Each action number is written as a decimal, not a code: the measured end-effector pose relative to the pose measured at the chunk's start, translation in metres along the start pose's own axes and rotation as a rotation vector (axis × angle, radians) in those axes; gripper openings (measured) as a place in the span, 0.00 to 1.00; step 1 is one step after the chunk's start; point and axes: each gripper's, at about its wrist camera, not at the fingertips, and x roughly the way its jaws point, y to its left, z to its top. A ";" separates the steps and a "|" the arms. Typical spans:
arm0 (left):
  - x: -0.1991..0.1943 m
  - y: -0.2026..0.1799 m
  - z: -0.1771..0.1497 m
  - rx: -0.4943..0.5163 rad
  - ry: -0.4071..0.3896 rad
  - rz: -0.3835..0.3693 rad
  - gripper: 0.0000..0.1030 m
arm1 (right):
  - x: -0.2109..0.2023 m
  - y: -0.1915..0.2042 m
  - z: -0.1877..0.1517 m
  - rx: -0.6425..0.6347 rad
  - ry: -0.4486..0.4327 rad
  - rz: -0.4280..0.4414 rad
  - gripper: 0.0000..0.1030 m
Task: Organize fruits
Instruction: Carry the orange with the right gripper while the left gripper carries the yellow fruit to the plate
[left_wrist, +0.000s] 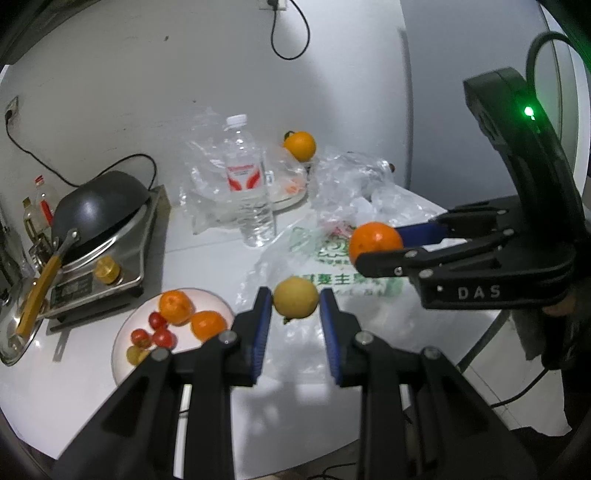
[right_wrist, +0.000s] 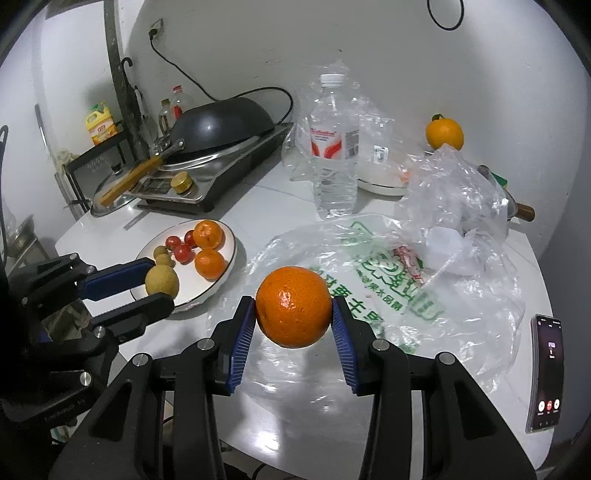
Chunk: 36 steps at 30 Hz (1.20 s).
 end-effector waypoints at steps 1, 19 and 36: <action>-0.002 0.005 -0.003 -0.006 0.002 0.005 0.27 | 0.000 0.004 0.000 -0.003 0.001 0.000 0.43; 0.006 0.073 -0.051 -0.090 0.056 0.038 0.27 | 0.046 0.060 0.003 -0.055 0.088 0.002 0.43; 0.030 0.116 -0.083 -0.132 0.110 0.050 0.27 | 0.086 0.101 0.018 -0.116 0.139 0.036 0.43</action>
